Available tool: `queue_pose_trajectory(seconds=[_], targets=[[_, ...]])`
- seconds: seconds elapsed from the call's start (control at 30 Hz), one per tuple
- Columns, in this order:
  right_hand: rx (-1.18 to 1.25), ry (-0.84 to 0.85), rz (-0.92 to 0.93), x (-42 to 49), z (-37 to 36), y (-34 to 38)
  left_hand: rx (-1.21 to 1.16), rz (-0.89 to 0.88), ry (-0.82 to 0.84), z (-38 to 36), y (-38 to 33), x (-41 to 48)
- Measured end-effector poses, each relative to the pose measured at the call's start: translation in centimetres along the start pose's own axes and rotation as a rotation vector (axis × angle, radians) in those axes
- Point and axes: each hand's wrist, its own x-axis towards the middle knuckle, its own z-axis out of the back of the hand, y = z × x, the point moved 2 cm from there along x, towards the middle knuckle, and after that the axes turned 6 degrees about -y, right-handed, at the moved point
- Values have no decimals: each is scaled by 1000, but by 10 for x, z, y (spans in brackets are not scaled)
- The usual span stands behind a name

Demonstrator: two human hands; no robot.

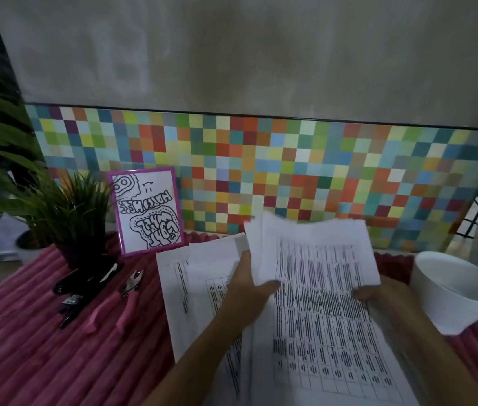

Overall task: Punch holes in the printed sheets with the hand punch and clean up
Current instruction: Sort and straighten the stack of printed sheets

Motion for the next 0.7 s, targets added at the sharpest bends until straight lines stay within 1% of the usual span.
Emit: queue_pose_trajectory(seconds=[0.03, 0.07, 0.13, 0.17, 0.23, 0.3, 0.33, 0.37, 0.43, 0.47, 0.5, 0.53, 0.63, 0.7], targets=[[36, 26, 44, 1, 1, 2, -77, -68, 14, 1, -5, 0], [58, 65, 92, -1, 2, 5, -177, -99, 24, 3, -11, -1], [99, 159, 160, -3, 1, 9, -367, -100, 29, 6, -18, -1], [112, 211, 179, -5, 1, 11, -408, -95, 21, 7, -21, -1], [72, 276, 183, -6, -1, 11, -363, -97, 13, 10, -25, -2], [-30, 261, 149, -5, 0, 6, -120, -139, -50, 22, -24, -1], [-96, 230, 137, -4, 2, 4, 79, -162, -105, 32, -18, 3], [-170, 206, 128, -3, 4, 2, 309, -144, -173, 44, -10, 9], [-281, 195, 89, -3, 6, 0, 792, 2, -271, 73, 10, 20], [-302, 194, 67, -2, 5, -2, 954, 77, -260, 83, 19, 22], [-313, 186, 57, 0, 6, -4, 1051, 120, -230, 89, 25, 24], [-318, 179, 54, 1, 5, -5, 1077, 140, -201, 92, 29, 25], [-345, 191, 66, 5, 2, -6, 942, 187, -190, 95, 34, 30], [-323, 208, 44, 4, 3, -5, 899, 206, -196, 96, 35, 31]])
